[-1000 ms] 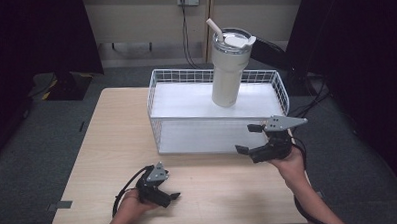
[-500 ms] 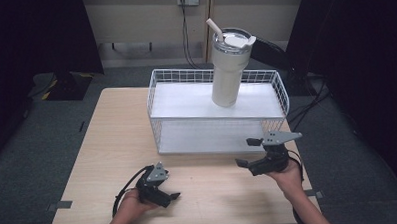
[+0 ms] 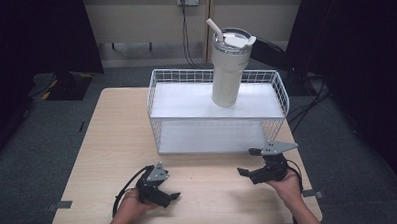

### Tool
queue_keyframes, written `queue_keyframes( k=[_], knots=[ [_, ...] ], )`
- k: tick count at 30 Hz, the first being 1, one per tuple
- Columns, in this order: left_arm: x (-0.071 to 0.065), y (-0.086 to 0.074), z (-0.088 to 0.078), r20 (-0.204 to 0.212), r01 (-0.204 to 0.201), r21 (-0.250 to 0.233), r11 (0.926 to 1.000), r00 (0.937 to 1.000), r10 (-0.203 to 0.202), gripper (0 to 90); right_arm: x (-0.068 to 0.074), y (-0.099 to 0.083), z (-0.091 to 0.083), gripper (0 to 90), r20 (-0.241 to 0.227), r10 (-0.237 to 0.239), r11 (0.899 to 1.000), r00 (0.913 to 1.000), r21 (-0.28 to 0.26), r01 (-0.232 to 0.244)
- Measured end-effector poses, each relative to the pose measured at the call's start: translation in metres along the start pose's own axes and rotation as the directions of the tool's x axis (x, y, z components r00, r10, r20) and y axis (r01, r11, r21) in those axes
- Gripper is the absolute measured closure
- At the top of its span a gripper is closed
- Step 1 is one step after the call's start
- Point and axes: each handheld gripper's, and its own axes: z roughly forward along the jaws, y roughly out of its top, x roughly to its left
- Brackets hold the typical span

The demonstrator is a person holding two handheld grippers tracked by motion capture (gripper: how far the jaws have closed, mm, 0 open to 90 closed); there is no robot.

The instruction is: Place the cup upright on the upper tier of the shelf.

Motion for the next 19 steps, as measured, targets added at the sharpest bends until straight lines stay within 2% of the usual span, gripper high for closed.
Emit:
queue_keyframes(
  k=[11,15,17,19],
  knots=[
    [0.0,0.0,0.0,0.0,0.0,0.0,1.0,1.0,0.0,9.5,0.004,-0.026,0.018,11.4,-0.001,-0.006,0.996,1.0,0.088,0.006],
    [0.0,0.0,0.0,0.0,0.0,0.0,1.0,1.0,0.0,9.5,0.003,-0.035,0.019,11.4,0.021,0.009,0.997,0.9997,0.081,-0.01],
    [0.0,0.0,0.0,0.0,0.0,0.0,1.0,1.0,0.0,9.5,0.002,-0.039,0.02,11.4,0.029,0.01,0.995,0.9995,0.1,-0.013],
    [0.0,0.0,0.0,0.0,0.0,0.0,1.0,1.0,0.0,9.5,0.004,-0.041,0.021,11.5,0.053,-0.023,0.992,0.9984,0.124,0.016]
  ],
)
